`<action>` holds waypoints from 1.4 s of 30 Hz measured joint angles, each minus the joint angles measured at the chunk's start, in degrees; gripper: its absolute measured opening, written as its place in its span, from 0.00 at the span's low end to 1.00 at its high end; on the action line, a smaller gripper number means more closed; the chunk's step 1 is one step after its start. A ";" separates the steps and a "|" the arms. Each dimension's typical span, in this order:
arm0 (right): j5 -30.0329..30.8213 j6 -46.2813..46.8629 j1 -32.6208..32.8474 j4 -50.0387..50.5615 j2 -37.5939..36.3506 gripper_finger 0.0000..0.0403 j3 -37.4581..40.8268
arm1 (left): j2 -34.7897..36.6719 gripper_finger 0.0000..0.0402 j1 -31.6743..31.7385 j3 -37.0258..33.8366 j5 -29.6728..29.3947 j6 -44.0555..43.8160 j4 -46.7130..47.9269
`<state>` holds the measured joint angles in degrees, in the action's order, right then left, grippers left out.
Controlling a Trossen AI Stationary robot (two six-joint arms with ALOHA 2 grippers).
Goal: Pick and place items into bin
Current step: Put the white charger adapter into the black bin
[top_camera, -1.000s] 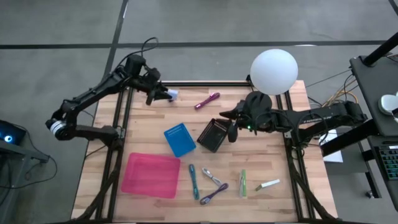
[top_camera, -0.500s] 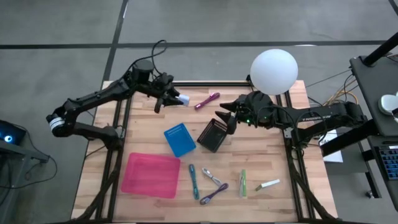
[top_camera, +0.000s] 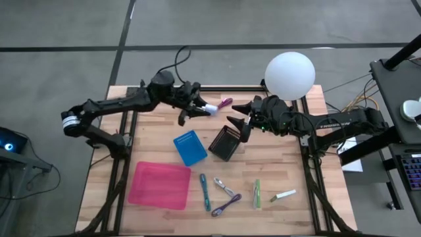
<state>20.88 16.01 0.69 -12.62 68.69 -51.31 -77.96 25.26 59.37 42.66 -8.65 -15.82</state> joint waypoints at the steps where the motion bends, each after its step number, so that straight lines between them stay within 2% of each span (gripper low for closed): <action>1: -0.02 0.04 0.02 -0.02 0.00 0.60 0.00 | -0.67 0.27 -0.19 0.00 -0.18 -0.11 -0.78; 5: -0.13 0.04 0.04 0.00 0.00 0.61 0.00 | -3.19 0.27 -1.06 0.01 -2.74 -0.29 -3.57; 15: -0.13 -0.20 0.00 0.10 0.00 0.60 0.00 | -9.02 0.27 -2.30 0.87 -3.68 -3.27 -11.85; 22: 0.05 -0.31 0.00 0.26 0.00 0.61 0.00 | -9.07 0.27 -3.42 0.87 -3.60 -3.07 -12.81; 30: 0.07 -2.72 0.00 0.29 0.00 0.59 0.00 | -9.74 0.27 -5.42 0.92 -6.76 -2.74 -19.80; 42: 0.09 -2.73 0.00 -0.44 0.00 0.58 0.00 | -10.07 0.27 -5.93 0.92 -7.17 -2.88 -19.69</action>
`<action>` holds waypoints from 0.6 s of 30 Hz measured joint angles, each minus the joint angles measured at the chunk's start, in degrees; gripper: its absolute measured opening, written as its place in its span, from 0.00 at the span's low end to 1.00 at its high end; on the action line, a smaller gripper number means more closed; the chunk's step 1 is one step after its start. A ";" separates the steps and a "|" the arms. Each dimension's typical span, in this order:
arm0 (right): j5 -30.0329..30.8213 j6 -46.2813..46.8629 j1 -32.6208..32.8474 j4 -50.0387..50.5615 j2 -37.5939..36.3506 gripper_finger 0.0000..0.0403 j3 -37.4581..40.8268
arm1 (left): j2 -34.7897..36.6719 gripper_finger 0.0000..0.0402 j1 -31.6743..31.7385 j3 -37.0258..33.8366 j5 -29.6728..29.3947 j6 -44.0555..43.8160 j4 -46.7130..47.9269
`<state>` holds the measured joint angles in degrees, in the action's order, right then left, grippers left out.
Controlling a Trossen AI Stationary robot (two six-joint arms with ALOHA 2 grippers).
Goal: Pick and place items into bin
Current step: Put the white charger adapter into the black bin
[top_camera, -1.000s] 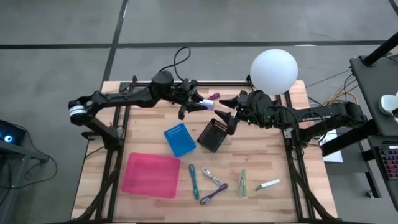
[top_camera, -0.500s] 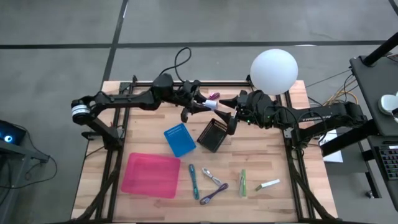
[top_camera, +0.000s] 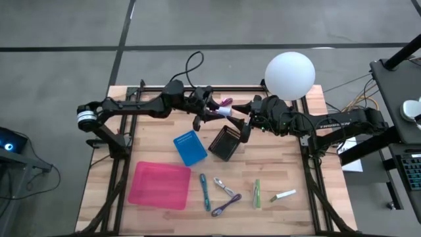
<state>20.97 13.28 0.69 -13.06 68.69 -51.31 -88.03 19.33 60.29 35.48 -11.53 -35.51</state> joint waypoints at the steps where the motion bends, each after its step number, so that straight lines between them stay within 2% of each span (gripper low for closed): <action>1: 0.00 -0.02 0.00 -0.06 0.00 0.57 0.00 | -0.01 0.27 -0.11 0.00 0.00 -0.02 0.02; 13: -0.48 -0.22 0.04 -1.40 0.00 0.53 0.00 | -0.07 0.27 -0.67 -0.11 -0.71 -0.09 0.02; 18: -0.48 -0.22 0.02 -1.29 0.00 0.48 0.00 | -0.07 0.27 -0.67 -0.13 -1.15 -0.09 0.00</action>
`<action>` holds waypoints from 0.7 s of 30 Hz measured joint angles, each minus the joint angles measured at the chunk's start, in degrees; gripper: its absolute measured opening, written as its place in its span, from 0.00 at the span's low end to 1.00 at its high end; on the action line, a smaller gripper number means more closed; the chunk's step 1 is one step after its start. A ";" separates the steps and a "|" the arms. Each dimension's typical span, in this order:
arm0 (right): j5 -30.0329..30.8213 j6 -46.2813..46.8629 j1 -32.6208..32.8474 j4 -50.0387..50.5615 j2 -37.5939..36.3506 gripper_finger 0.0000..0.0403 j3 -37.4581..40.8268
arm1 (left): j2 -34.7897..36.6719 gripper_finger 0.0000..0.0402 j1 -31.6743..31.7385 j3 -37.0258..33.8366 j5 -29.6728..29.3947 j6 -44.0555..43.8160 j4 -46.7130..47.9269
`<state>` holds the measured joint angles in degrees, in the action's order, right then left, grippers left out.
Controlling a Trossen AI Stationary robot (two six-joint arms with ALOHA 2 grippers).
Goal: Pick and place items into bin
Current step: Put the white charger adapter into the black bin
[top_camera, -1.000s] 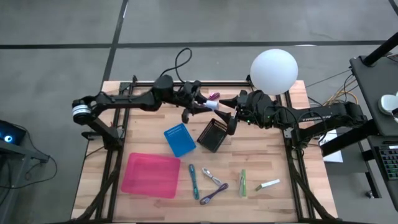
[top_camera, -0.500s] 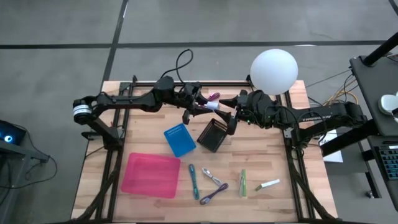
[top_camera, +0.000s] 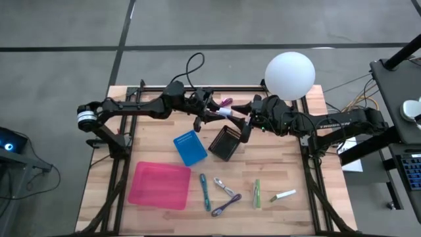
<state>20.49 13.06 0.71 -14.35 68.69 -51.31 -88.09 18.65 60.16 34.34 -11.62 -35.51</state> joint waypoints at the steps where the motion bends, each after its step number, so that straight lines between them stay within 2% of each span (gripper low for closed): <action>1: 0.00 0.00 0.02 0.00 0.00 0.46 0.00 | 0.00 0.27 0.00 0.00 -0.16 0.00 0.01; 10: -0.22 -0.35 0.02 0.33 0.00 0.26 0.00 | -0.05 0.27 0.02 -0.07 -0.54 -0.04 0.11; 13: -0.20 -0.33 0.02 0.39 0.00 0.25 0.00 | -0.04 0.29 0.02 -0.09 -0.49 -0.13 0.10; 21: 0.45 0.00 -0.02 0.89 0.00 0.25 0.00 | -0.04 0.45 0.02 -0.28 -0.49 -3.04 -0.04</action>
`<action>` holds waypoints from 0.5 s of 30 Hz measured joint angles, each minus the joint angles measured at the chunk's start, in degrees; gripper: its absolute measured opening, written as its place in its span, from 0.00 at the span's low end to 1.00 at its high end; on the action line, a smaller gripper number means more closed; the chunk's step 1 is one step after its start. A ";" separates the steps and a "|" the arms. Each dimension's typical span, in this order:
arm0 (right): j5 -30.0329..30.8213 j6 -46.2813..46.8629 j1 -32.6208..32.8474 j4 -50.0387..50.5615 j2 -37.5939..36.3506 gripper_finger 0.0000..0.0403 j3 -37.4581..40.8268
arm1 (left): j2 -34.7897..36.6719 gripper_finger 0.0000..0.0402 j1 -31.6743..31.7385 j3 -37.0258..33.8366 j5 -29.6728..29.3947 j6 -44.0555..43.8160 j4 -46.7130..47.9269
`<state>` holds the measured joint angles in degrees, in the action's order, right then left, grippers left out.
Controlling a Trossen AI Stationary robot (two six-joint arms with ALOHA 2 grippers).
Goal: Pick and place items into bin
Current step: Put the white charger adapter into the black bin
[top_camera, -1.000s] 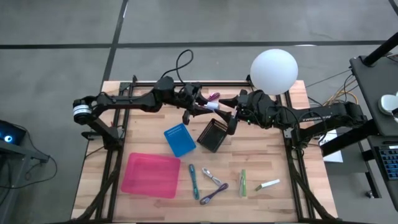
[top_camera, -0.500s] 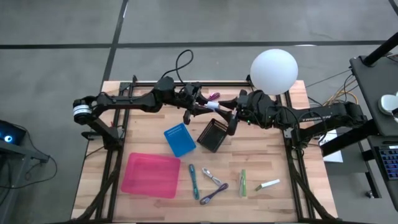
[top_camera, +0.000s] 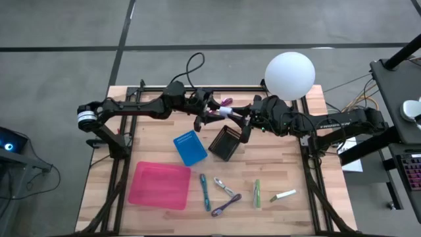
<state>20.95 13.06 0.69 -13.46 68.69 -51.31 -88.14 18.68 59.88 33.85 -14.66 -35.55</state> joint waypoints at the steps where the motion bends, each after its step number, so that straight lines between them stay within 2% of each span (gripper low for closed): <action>1: 0.00 0.01 0.00 0.57 0.00 0.25 0.00 | 0.00 0.47 0.09 -0.13 0.02 -0.06 0.02; 6: 0.16 1.23 0.00 5.81 -0.02 0.25 0.00 | 1.09 0.51 0.69 -0.37 0.13 -0.04 1.95; 15: 0.31 6.74 0.00 17.35 0.77 0.25 0.00 | 3.80 0.52 1.57 -0.87 0.52 -0.02 9.58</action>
<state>21.25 19.80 0.69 3.89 69.46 -51.31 -84.34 20.25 59.01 34.37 -14.68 -25.97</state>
